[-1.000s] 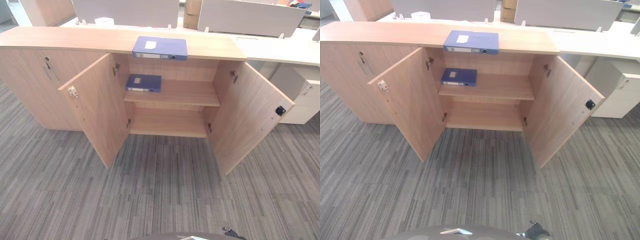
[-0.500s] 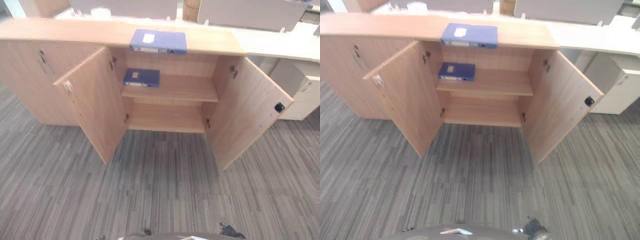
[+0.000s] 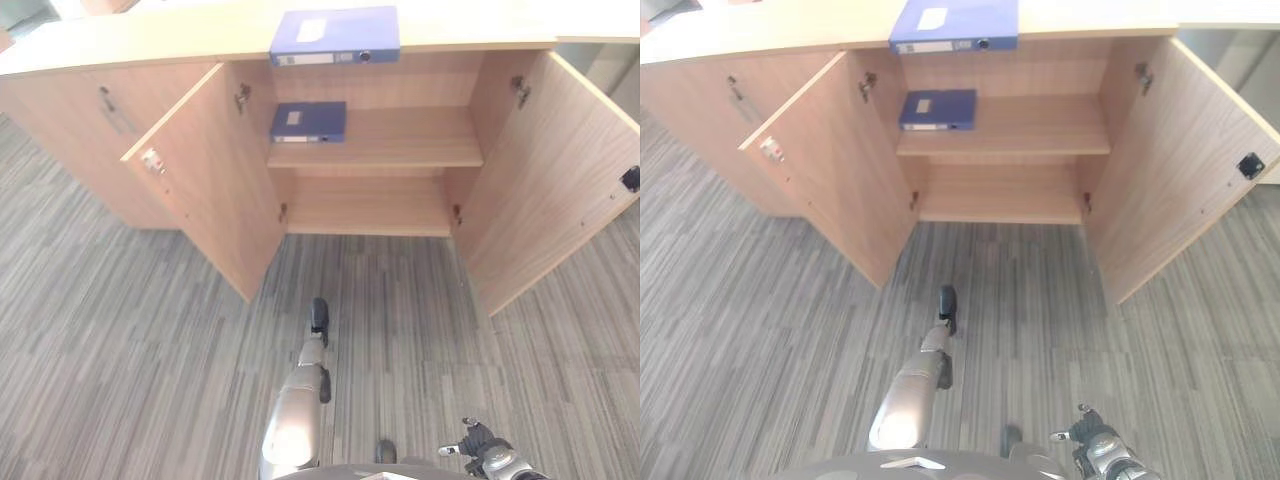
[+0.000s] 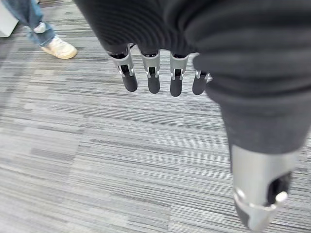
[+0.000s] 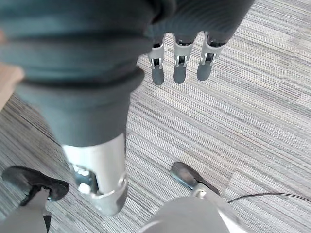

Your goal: Put the empty folder in the office cabinet

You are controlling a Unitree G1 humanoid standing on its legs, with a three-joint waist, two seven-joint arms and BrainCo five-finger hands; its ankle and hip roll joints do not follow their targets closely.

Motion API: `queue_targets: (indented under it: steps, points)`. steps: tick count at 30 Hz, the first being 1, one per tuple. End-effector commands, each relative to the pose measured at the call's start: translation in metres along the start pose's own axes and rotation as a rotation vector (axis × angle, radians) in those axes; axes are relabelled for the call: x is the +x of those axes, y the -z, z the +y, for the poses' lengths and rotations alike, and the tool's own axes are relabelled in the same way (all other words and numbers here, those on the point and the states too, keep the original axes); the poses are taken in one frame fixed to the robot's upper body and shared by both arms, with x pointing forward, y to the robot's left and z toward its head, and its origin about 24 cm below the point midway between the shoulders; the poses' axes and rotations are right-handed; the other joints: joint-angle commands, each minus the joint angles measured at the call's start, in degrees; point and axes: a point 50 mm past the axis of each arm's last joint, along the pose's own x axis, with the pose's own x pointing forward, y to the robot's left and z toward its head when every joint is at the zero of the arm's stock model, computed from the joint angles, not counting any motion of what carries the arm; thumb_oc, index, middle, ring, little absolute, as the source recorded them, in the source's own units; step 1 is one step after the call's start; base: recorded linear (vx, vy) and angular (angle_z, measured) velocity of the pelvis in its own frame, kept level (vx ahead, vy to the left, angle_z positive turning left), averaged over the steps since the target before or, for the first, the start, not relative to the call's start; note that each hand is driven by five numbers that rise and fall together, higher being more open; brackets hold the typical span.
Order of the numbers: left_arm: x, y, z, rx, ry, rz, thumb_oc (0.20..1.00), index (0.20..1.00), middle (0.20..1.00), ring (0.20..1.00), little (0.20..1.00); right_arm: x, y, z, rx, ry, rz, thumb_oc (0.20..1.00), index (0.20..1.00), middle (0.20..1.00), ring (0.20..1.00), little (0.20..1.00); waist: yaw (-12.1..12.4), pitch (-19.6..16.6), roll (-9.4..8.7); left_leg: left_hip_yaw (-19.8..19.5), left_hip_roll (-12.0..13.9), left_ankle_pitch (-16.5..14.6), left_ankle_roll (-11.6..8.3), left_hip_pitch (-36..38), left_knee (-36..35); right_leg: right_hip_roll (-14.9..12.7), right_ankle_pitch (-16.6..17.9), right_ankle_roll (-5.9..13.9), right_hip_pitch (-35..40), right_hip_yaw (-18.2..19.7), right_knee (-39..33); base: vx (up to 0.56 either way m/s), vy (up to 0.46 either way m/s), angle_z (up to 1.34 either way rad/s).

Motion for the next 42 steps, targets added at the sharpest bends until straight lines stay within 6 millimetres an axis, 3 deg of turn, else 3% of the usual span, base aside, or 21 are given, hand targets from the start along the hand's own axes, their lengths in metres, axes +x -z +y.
queue_targets:
  steps: [1,5,8,9,12,14,15,16,17,19,20,22,24,29,30,31,32,36,37,39,42]
  points:
    - [-0.002,-0.01,0.016,0.046,-0.048,-0.06,1.0,1.0,1.0,1.0,1.0,-0.005,0.023,0.004,0.038,0.003,0.03,1.0,1.0,1.0,1.0,1.0,0.6,-5.7,-2.66,0.7,0.8,9.3,1.7,0.9,-2.5,-1.1,-6.8,4.38,9.0,2.2,-0.3,0.46,0.246,-0.58]
    - [-0.004,-0.006,0.026,0.041,-0.086,-0.051,1.0,1.0,1.0,1.0,1.0,-0.005,0.024,0.01,0.033,-0.011,0.022,1.0,1.0,1.0,1.0,1.0,1.4,-9.1,-3.71,1.4,2.3,11.5,1.35,2.4,-2.2,-4.1,-9.2,6.56,12.4,4.9,-0.9,0.45,0.253,-0.64]
    - [-0.006,-0.018,0.037,0.04,-0.116,-0.078,1.0,1.0,1.0,1.0,1.0,-0.004,0.016,0.014,0.043,-0.024,-0.007,1.0,1.0,1.0,1.0,1.0,1.8,-11.0,-6.2,2.6,1.1,11.7,1.92,1.8,1.7,-7.7,-6.7,9.07,12.5,4.3,-0.1,0.49,0.264,-0.13]
    - [-0.006,-0.018,0.037,0.04,-0.116,-0.078,1.0,1.0,1.0,1.0,1.0,-0.004,0.016,0.014,0.043,-0.024,-0.007,1.0,1.0,1.0,1.0,1.0,1.8,-11.0,-6.2,2.6,1.1,11.7,1.92,1.8,1.7,-7.7,-6.7,9.07,12.5,4.3,-0.1,0.29,0.15,-0.06]
    - [-0.008,-0.029,0.047,0.03,-0.144,-0.109,1.0,1.0,1.0,1.0,1.0,-0.002,0.002,0.015,0.017,-0.031,-0.053,1.0,1.0,1.0,1.0,1.0,2.1,-11.9,-9.15,3.1,-1.0,8.3,3.96,0.9,5.3,-10.6,4.7,12.02,9.7,4.1,3.8,0.31,0.175,-0.19]
    - [-0.009,-0.036,0.048,0.04,-0.152,-0.125,1.0,1.0,1.0,1.0,1.0,0.0,-0.021,0.013,-0.006,-0.03,-0.126,1.0,1.0,1.0,1.0,1.0,2.8,-11.9,-10.55,4.4,-2.4,5.3,5.53,1.9,5.1,-11.3,15.1,14.53,6.8,4.1,9.1,0.3,0.214,0.02]
    - [-0.01,-0.045,0.05,0.042,-0.167,-0.151,1.0,1.0,1.0,1.0,1.0,0.0,-0.043,0.01,-0.044,-0.021,-0.197,1.0,1.0,1.0,1.0,1.0,2.1,-11.1,-10.14,5.2,-3.1,3.2,6.81,4.9,4.0,-12.5,20.5,15.28,2.2,1.0,16.0,0.25,0.202,0.04]
    - [-0.01,-0.045,0.05,0.042,-0.167,-0.151,1.0,1.0,1.0,1.0,1.0,0.0,-0.043,0.01,-0.044,-0.021,-0.197,1.0,1.0,1.0,1.0,1.0,2.1,-11.1,-10.14,5.2,-3.1,3.2,6.81,4.9,4.0,-12.5,20.5,15.28,2.2,1.0,16.0,0.23,0.232,-0.03]
    - [-0.01,-0.047,0.049,0.048,-0.166,-0.154,1.0,1.0,1.0,1.0,1.0,0.0,-0.055,0.012,-0.081,-0.021,-0.232,1.0,1.0,1.0,1.0,1.0,1.6,-10.5,-9.27,5.8,-3.0,2.0,7.46,7.7,3.0,-13.6,22.4,14.67,-1.4,-1.8,19.9,0.17,0.203,-0.31]
    - [-0.01,-0.057,0.049,0.066,-0.168,-0.179,1.0,1.0,1.0,1.0,1.0,-0.001,-0.065,0.016,-0.153,-0.025,-0.274,1.0,1.0,1.0,1.0,1.0,-0.8,-9.7,-7.92,6.6,-3.4,0.3,7.8,13.3,-0.1,-15.2,21.1,13.68,-6.8,-7.8,22.2,0.35,0.262,-0.42]
    - [-0.012,-0.07,0.05,0.079,-0.167,-0.217,1.0,1.0,1.0,1.0,1.0,-0.003,-0.067,0.02,-0.215,-0.039,-0.29,1.0,1.0,1.0,1.0,1.0,-3.4,-9.1,-6.88,7.0,-3.4,-1.6,7.18,17.8,-1.4,-16.7,15.1,12.94,-10.7,-13.5,18.6,0.43,0.144,-0.05]
    - [-0.013,-0.081,0.046,0.117,-0.156,-0.248,1.0,1.0,1.0,1.0,1.0,-0.003,-0.068,0.021,-0.254,-0.043,-0.296,1.0,1.0,1.0,1.0,1.0,-5.3,-9.2,-6.58,7.0,-3.0,-3.3,6.32,20.4,-1.4,-17.9,12.9,13.12,-12.9,-16.1,11.6,0.37,-0.024,0.19]
    - [-0.013,-0.09,0.039,0.165,-0.144,-0.278,1.0,1.0,1.0,1.0,1.0,-0.005,-0.066,0.018,-0.274,-0.032,-0.3,1.0,1.0,1.0,1.0,1.0,-7.3,-8.9,-6.88,5.9,-3.2,-5.3,5.27,23.6,-1.9,-18.6,13.4,14.07,-13.8,-15.7,3.7,0.29,-0.102,0.38]
    - [-0.013,-0.09,0.039,0.165,-0.144,-0.279,1.0,1.0,1.0,1.0,1.0,-0.005,-0.066,0.018,-0.274,-0.032,-0.3,1.0,1.0,1.0,1.0,1.0,-7.3,-9.0,-6.82,5.9,-3.1,-5.1,5.27,23.5,-1.9,-18.5,13.7,14.02,-13.8,-15.8,3.4,0.08,-0.037,0.48]
    - [-0.013,-0.102,0.029,0.202,-0.128,-0.32,1.0,1.0,1.0,1.0,1.0,-0.004,-0.056,0.014,-0.247,-0.007,-0.266,1.0,1.0,1.0,1.0,1.0,-9.2,-8.8,-7.54,5.2,-2.7,-6.8,3.86,26.8,-2.2,-19.6,17.0,15.96,-17.2,-14.0,-1.9,0.58,-0.337,0.5]
    - [-0.025,-0.128,0.052,0.168,-0.158,-0.364,1.0,1.0,1.0,1.0,1.0,-0.005,-0.039,0.017,-0.247,-0.039,-0.222,1.0,1.0,1.0,1.0,1.0,-11.3,-10.0,-8.75,5.4,-1.7,-8.0,2.61,29.7,-1.5,-20.7,19.9,17.22,-17.6,-11.6,-1.8,0.66,-0.409,0.48]
    - [-0.023,-0.122,0.052,0.173,-0.166,-0.35,1.0,1.0,1.0,1.0,1.0,-0.004,-0.032,0.021,-0.235,-0.054,-0.197,1.0,1.0,1.0,1.0,1.0,-11.1,-10.3,-9.17,5.1,-1.8,-8.3,2.34,30.4,-1.1,-21.1,20.3,17.18,-17.0,-10.7,-1.5,0.51,-0.423,0.47]
    - [-0.022,-0.116,0.056,0.169,-0.186,-0.337,1.0,1.0,1.0,1.0,1.0,-0.004,-0.031,0.025,-0.265,-0.077,-0.183,1.0,1.0,1.0,1.0,1.0,-10.7,-12.3,-9.29,4.5,-0.5,-8.9,1.17,32.3,-1.2,-20.0,18.6,17.29,-14.3,-9.0,-2.3,0.16,-0.204,0.0]
    - [-0.02,-0.109,0.054,0.164,-0.192,-0.331,1.0,1.0,1.0,1.0,1.0,-0.003,-0.035,0.027,-0.286,-0.084,-0.197,1.0,1.0,1.0,1.0,1.0,-10.3,-12.8,-8.33,3.9,1.3,-7.6,0.12,32.2,-1.2,-18.5,16.1,16.46,-13.4,-9.4,-2.1,0.05,-0.231,0.07]
    - [-0.022,-0.117,0.052,0.172,-0.211,-0.374,1.0,1.0,1.0,1.0,1.0,-0.005,-0.039,0.015,-0.255,-0.039,-0.225,1.0,1.0,1.0,1.0,1.0,-10.1,-12.9,-6.42,2.2,4.4,-3.9,-1.43,30.2,-1.8,-15.8,13.2,14.8,-12.6,-10.8,-1.7,0.02,-0.293,0.01]
    - [-0.025,-0.127,0.052,0.182,-0.23,-0.417,1.0,1.0,1.0,1.0,1.0,-0.005,-0.036,0.005,-0.245,-0.001,-0.221,1.0,1.0,1.0,1.0,1.0,-10.2,-13.1,-5.28,1.5,5.3,-2.9,-1.93,29.4,-2.0,-14.7,12.1,14.18,-11.7,-12.4,-2.2,0.01,-0.134,0.15]
